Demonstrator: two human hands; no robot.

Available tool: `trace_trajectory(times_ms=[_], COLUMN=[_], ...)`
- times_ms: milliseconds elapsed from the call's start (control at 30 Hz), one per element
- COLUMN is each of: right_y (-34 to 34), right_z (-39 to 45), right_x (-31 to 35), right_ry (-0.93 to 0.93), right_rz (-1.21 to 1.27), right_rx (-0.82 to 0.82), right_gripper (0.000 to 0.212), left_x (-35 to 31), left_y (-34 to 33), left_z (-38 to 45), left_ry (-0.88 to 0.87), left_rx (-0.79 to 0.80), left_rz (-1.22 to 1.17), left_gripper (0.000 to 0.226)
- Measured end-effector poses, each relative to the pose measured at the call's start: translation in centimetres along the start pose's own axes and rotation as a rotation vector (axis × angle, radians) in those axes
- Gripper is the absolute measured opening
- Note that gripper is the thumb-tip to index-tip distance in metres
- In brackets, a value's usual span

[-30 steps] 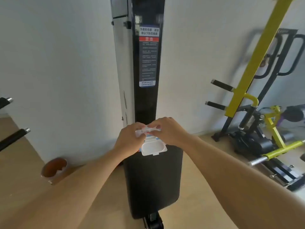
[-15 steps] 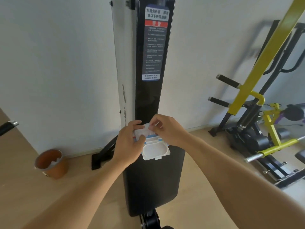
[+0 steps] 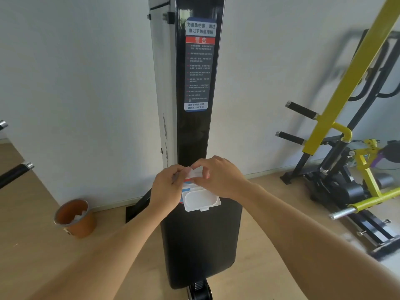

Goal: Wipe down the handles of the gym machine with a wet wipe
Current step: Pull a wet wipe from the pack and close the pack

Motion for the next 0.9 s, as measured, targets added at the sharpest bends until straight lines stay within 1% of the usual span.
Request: trace_trajectory(times_ms=[67,133,200,267,367,433,467,567,633,700,800,900], right_y=[0.2,0.3,0.1,-0.2,0.3,1.1,1.5,3.2,4.9,6.8,8.8,10.2], right_z=[0.0,-0.1,-0.1,0.0,-0.1,-0.2,-0.2,-0.2,-0.2,-0.3,-0.4,-0.9], right_x=[0.2,0.4,0.3,-0.1,-0.3,0.0,0.2,0.3,0.7,1.6,2.8,3.8], right_ry=[-0.002,-0.001,-0.009,-0.042,-0.07,-0.059,-0.052,-0.064,-0.038,0.029,0.132,0.175], right_rz=[0.026,0.028,0.047,0.102,0.212,0.28,0.301,0.373,0.416,0.442,0.485,0.529], right_rx=[-0.043,-0.097,-0.118,-0.132,-0.196,-0.254,-0.285,-0.425,-0.506,-0.574,-0.658,-0.745], right_gripper=[0.032,0.026,0.021,0.017,0.012,0.008,0.007,0.017,0.018,0.013,0.007,0.009], left_x=[-0.2,-0.1,0.2,0.5,0.1,-0.1,-0.1,-0.1,-0.4,-0.6,-0.3,0.0], left_y=[0.1,0.0,-0.1,-0.2,-0.2,-0.2,-0.1,-0.3,-0.3,-0.2,-0.5,-0.7], left_z=[-0.2,-0.3,-0.3,-0.2,-0.4,-0.6,-0.5,-0.2,-0.2,-0.3,-0.3,-0.2], left_ry=[0.004,0.002,0.014,0.0,-0.104,-0.175,-0.177,-0.183,-0.189,-0.185,-0.167,-0.179], left_rx=[0.009,0.031,0.063,0.08,0.06,0.031,0.031,0.076,0.094,0.1,0.123,0.137], left_rz=[-0.032,-0.052,-0.059,-0.03,0.063,0.098,0.11,0.21,0.194,0.168,0.194,0.206], left_gripper=[0.032,0.027,0.023,0.029,0.032,0.039,0.043,0.049,0.051,0.049,0.047,0.047])
Point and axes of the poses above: each hand's wrist, its own z-axis towards the middle knuckle, its own y-axis out of the back of the hand, x = y × z, the point moved 6 cm from there along z, towards the middle knuckle, and after that the axes turned 5 degrees about y, right-handed, at the moved point
